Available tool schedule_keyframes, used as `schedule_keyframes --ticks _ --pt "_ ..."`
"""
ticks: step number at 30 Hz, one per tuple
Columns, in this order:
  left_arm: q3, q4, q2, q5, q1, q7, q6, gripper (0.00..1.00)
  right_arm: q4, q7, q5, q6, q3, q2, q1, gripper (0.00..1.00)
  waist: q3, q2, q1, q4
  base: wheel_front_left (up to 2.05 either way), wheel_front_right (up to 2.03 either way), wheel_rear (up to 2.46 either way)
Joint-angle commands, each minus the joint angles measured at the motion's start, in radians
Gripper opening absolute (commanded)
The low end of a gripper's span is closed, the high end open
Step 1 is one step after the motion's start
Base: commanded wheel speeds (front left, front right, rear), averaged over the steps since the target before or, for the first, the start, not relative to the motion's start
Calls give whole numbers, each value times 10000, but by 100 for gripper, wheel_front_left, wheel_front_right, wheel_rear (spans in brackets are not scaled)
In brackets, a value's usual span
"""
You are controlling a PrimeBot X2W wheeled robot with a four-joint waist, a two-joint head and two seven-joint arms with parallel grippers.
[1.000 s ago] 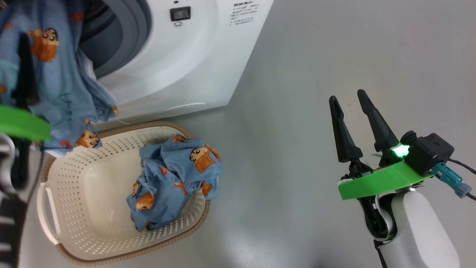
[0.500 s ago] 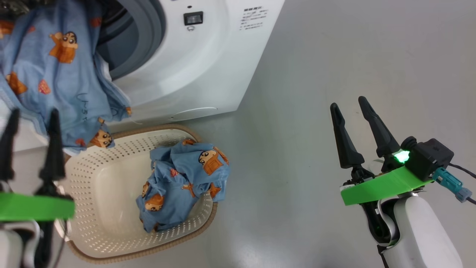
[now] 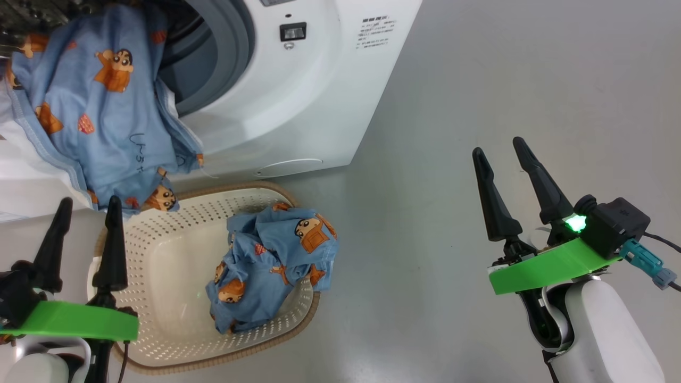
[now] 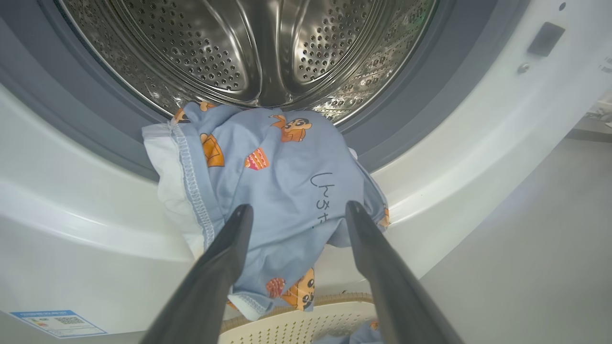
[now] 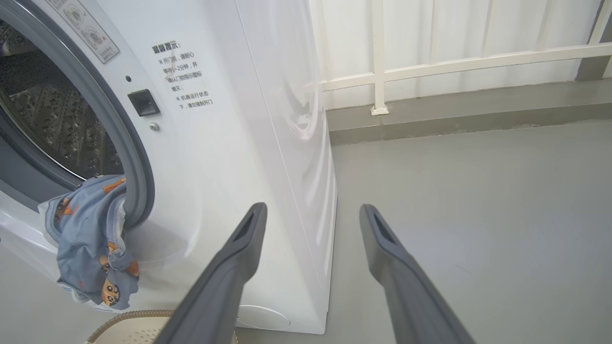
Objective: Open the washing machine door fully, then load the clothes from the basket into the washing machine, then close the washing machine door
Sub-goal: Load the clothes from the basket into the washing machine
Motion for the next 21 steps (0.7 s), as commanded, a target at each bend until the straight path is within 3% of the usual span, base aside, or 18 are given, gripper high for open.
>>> schedule_keyframes --ticks 1,11,21 --pt "322 -56 283 2 -24 -32 -24 100 -251 -48 -36 16 263 -18 239 100 -13 0 0 -12 0 0 0" --pt "191 940 454 -285 -586 607 -140 100 -325 -48 -37 16 258 56 224 100 157 0 0 -102 0 0 0" --pt "-594 4355 749 -197 -2745 920 -624 100 -389 -48 -16 16 304 143 25 100 411 0 0 -307 0 0 0"
